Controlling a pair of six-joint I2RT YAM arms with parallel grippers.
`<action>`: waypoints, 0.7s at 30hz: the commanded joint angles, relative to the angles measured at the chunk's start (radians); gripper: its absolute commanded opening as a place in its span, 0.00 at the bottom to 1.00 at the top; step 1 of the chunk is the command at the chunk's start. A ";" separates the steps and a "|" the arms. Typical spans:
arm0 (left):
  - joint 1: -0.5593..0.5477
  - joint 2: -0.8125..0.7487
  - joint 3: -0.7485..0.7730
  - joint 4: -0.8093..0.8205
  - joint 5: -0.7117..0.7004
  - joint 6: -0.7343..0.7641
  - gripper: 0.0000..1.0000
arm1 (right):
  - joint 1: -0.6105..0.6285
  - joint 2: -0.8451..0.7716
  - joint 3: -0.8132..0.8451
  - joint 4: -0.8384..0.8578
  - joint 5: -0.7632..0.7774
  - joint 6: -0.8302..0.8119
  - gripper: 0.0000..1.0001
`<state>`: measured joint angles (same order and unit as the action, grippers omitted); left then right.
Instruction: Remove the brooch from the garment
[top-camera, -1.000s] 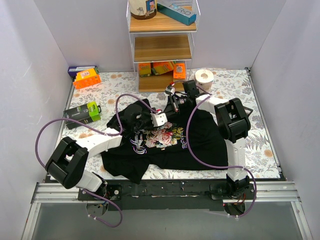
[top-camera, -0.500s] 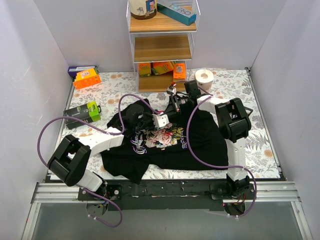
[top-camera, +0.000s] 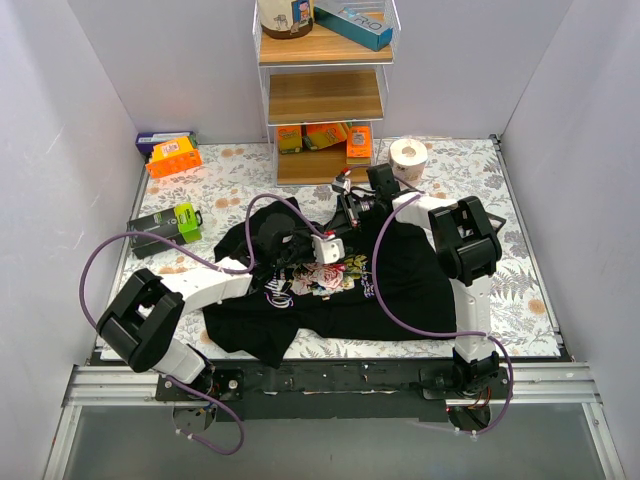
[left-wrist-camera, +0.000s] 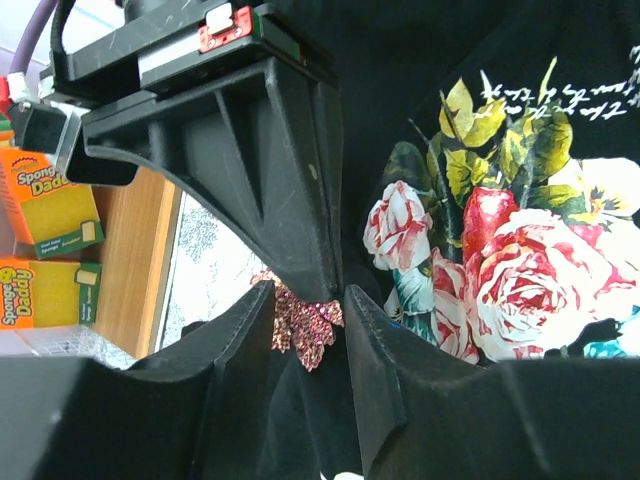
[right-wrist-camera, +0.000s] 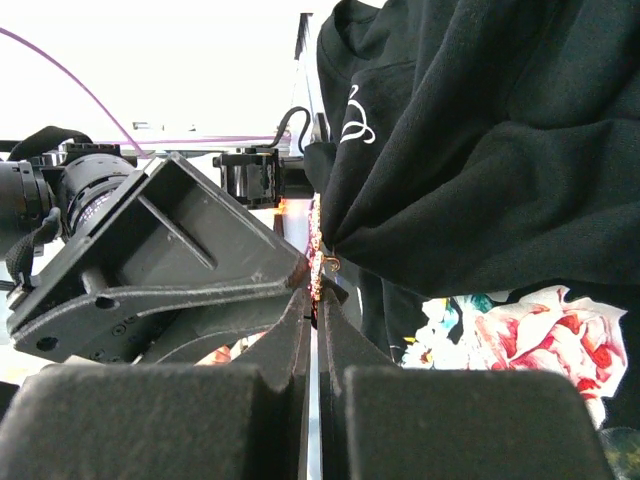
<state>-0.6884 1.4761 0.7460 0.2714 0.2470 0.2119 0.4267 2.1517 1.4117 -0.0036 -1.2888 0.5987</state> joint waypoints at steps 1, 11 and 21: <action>-0.008 -0.002 0.007 0.045 -0.028 0.011 0.30 | 0.011 -0.032 0.001 0.013 -0.030 -0.013 0.01; -0.007 -0.013 0.003 0.005 -0.045 -0.049 0.00 | 0.009 -0.053 0.010 0.053 -0.058 -0.019 0.09; 0.101 -0.079 0.073 -0.170 0.118 -0.417 0.00 | -0.094 -0.079 0.108 0.159 -0.093 0.006 0.88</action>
<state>-0.6540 1.4654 0.7586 0.2035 0.2474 0.0029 0.3962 2.1433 1.4258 0.0849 -1.3437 0.6250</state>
